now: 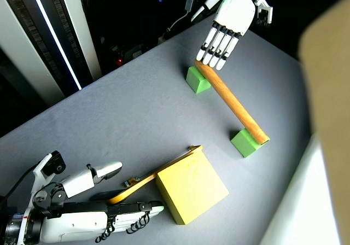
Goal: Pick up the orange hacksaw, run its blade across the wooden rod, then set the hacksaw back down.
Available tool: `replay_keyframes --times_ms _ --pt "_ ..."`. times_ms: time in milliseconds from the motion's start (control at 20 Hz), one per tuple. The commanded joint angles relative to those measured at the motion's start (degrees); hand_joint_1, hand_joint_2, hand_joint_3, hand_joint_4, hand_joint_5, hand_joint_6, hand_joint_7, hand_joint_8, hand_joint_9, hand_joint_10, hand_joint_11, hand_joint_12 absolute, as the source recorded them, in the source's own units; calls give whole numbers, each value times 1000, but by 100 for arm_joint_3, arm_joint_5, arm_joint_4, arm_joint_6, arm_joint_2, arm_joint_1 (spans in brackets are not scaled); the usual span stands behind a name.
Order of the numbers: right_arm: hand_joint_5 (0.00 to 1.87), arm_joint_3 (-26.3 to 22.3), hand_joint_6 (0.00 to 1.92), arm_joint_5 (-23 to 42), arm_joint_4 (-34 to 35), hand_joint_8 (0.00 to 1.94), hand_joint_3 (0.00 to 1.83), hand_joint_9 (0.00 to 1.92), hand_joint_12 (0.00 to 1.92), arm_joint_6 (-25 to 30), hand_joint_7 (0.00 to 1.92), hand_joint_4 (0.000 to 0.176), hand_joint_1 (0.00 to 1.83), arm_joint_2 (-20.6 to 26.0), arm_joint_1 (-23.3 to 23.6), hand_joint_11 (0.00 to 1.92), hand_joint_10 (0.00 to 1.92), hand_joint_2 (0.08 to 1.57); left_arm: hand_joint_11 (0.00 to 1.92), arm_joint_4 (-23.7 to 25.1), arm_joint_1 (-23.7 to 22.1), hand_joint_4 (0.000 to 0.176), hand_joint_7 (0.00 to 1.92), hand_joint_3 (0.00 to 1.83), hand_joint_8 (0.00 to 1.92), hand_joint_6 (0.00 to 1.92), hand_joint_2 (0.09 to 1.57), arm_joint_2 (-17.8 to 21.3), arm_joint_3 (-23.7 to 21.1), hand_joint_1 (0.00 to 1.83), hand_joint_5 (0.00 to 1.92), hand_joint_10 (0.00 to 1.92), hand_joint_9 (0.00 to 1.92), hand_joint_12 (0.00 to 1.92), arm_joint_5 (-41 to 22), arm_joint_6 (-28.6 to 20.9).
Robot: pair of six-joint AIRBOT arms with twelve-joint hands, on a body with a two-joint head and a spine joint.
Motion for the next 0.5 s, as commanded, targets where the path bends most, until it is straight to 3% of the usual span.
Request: replay_keyframes --times_ms 0,450 --pt "78 2 7 275 107 7 0 102 520 35 66 0 907 -67 25 0 12 1114 22 -348 -4 0 70 0 4 4 1197 55 38 0 69 5 56 44 -336 -2" --pt "83 2 2 208 108 3 1 108 467 13 87 0 934 -135 22 0 4 1134 1 -553 -141 0 24 0 3 3 1200 205 -89 0 27 2 11 23 -577 -2"
